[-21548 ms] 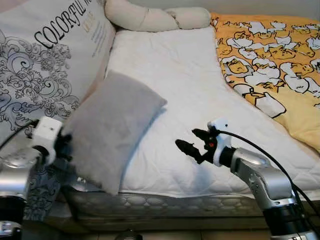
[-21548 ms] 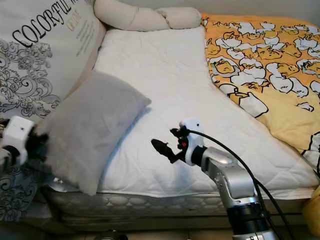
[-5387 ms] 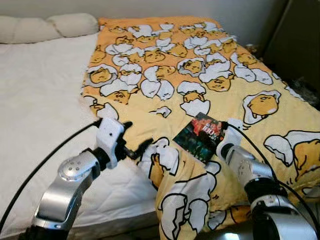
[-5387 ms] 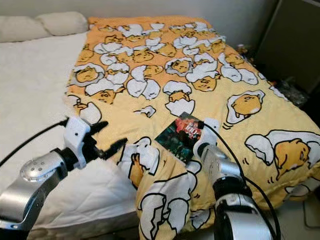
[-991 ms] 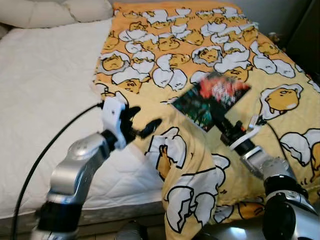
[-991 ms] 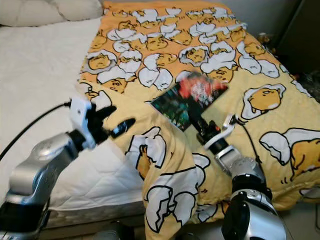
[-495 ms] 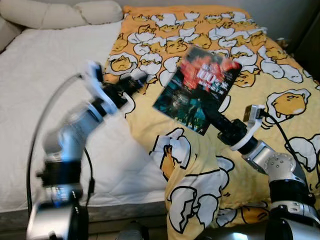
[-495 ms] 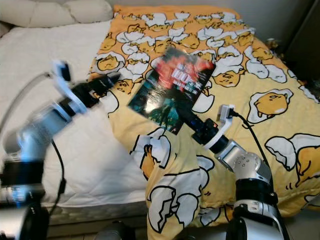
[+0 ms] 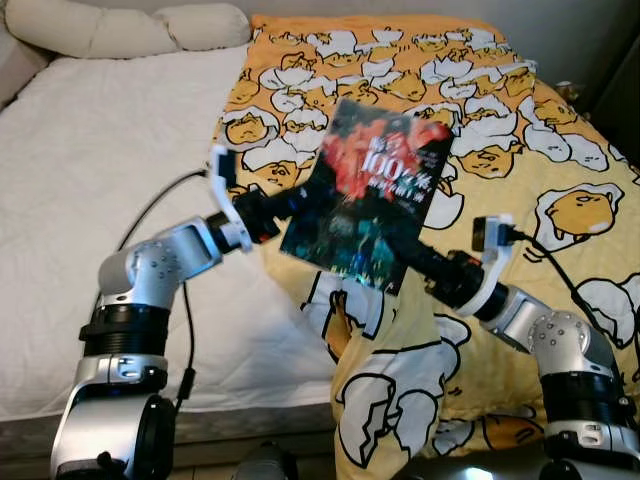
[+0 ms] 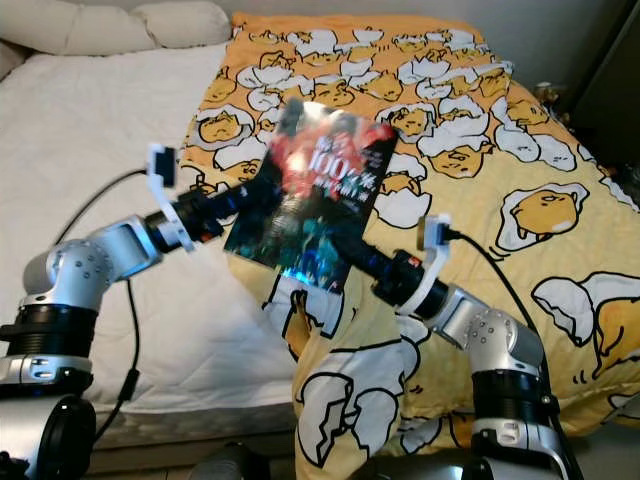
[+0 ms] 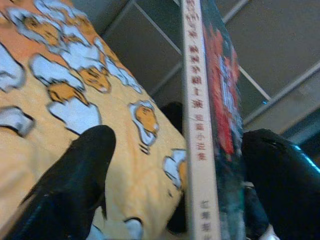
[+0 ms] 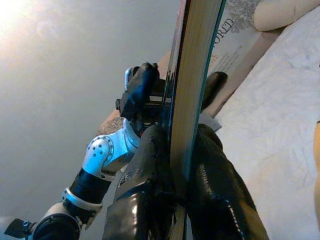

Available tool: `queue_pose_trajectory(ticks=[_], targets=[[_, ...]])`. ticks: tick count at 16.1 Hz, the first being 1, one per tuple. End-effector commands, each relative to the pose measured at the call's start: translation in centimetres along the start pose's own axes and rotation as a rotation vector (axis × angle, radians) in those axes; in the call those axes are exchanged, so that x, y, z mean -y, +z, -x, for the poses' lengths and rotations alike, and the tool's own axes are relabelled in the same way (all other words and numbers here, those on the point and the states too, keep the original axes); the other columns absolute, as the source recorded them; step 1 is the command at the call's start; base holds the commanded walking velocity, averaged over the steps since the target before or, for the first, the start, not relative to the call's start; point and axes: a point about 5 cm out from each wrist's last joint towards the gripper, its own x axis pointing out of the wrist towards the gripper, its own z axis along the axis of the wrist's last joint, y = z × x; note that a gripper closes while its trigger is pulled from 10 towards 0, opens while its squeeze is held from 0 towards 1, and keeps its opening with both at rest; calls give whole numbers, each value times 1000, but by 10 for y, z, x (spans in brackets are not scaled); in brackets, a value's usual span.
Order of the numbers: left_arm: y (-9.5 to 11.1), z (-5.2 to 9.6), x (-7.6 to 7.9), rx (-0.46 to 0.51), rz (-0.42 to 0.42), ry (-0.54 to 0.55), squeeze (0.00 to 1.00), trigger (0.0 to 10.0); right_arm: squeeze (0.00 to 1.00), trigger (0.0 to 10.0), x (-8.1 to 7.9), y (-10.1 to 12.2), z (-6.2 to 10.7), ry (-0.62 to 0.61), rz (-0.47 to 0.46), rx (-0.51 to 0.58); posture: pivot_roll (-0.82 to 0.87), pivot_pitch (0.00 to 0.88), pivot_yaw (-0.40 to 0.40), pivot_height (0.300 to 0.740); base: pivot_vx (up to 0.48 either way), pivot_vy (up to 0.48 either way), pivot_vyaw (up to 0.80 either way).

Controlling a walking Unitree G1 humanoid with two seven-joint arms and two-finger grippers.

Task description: Clean up the room

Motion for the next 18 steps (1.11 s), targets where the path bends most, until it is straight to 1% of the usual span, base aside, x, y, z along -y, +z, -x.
queue_pose_trajectory(ticks=[1,2,3,9,12,18], targets=[[5,-1,5,1,0,-35,0,0,0,0,-5,7,-2,25,47,-3,9,0,48,740,0,0,0],[4,1,7,-6,9,-65,0,0,0,0,-5,6,-1,21,48,-8,11,0,47,740,0,0,0],[1,4,8,-27,-4,-79,0,0,0,0,-5,6,-2,15,51,-15,12,0,46,740,0,0,0],[-5,9,12,-49,-34,-124,0,0,0,0,-3,6,-3,3,62,-34,15,0,40,740,0,0,0],[-8,9,12,-62,-47,-115,0,0,0,0,-3,7,-4,3,69,-39,14,0,40,740,0,0,0],[-7,11,9,-25,-34,-84,0,0,0,0,-3,7,-4,0,89,-49,15,0,43,740,0,0,0]])
